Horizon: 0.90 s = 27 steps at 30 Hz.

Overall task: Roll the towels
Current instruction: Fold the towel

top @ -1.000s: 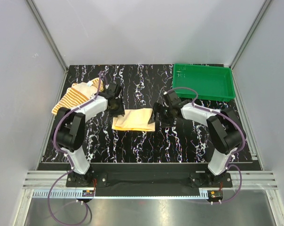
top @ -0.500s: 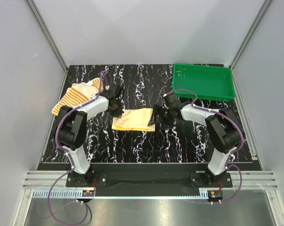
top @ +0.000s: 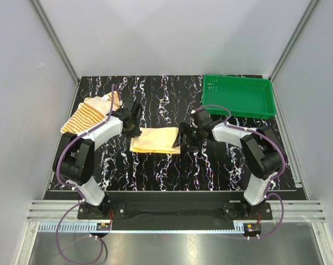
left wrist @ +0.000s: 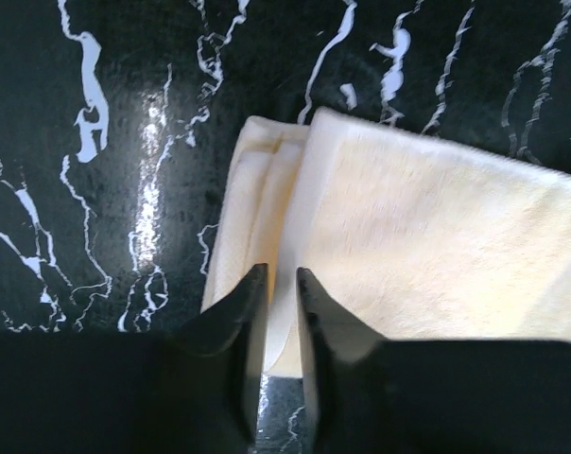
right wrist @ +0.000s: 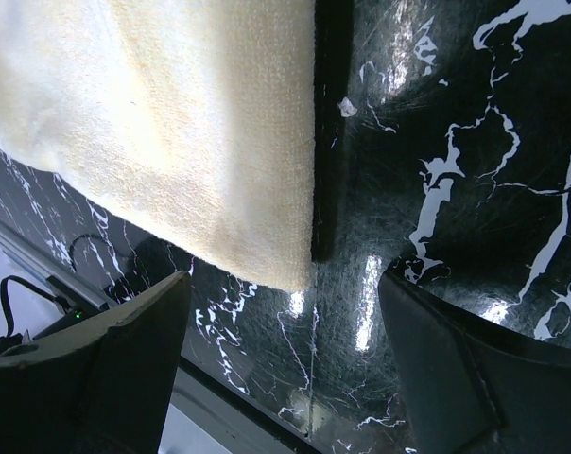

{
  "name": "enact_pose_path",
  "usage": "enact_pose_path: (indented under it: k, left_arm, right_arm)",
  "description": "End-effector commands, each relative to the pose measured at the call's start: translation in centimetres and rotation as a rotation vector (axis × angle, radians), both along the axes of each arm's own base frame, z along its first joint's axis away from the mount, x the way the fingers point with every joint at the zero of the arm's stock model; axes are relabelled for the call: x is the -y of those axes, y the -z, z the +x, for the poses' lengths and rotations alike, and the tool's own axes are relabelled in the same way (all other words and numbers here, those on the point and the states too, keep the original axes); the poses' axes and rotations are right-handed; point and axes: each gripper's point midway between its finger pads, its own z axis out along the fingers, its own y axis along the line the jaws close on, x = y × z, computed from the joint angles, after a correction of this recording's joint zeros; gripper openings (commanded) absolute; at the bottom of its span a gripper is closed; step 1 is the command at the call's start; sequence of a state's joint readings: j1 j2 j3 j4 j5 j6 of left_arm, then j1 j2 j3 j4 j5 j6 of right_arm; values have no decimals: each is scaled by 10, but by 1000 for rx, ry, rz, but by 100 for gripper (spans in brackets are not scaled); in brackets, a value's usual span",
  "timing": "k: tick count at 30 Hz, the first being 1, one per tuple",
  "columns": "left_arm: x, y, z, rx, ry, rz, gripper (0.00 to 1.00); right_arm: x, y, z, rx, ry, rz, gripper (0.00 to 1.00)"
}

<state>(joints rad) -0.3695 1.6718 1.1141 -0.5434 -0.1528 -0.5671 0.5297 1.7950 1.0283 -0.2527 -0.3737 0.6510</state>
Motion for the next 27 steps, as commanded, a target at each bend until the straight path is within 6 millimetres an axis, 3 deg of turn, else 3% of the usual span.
enact_pose_path:
  k: [1,2,5,6,9,17,22,27]
  left_arm:
    - [-9,1,-2,23,-40,31,27]
    - [-10,3,-2,21,-44,40,44]
    - [-14,11,-5,4,-57,55,65]
    - [-14,12,-5,2,-60,56,68]
    - [-16,6,-5,16,-73,62,70]
    - [-19,-46,-5,136,-85,135,69]
    - [6,-69,-20,216,-20,181,68]
    - [29,-67,-36,226,41,173,68]
  right_arm:
    - [15,29,-15,-63,-9,-73,88]
    - [16,31,-17,-68,-10,-77,88]
    - [17,31,-18,-65,-13,-85,88]
    - [18,31,-17,-65,-9,-90,88]
    - [20,26,-14,-45,-2,-92,88]
    - [27,15,12,-13,38,-59,87]
    - [23,10,33,2,47,-23,79]
    - [12,16,47,-12,32,13,65]
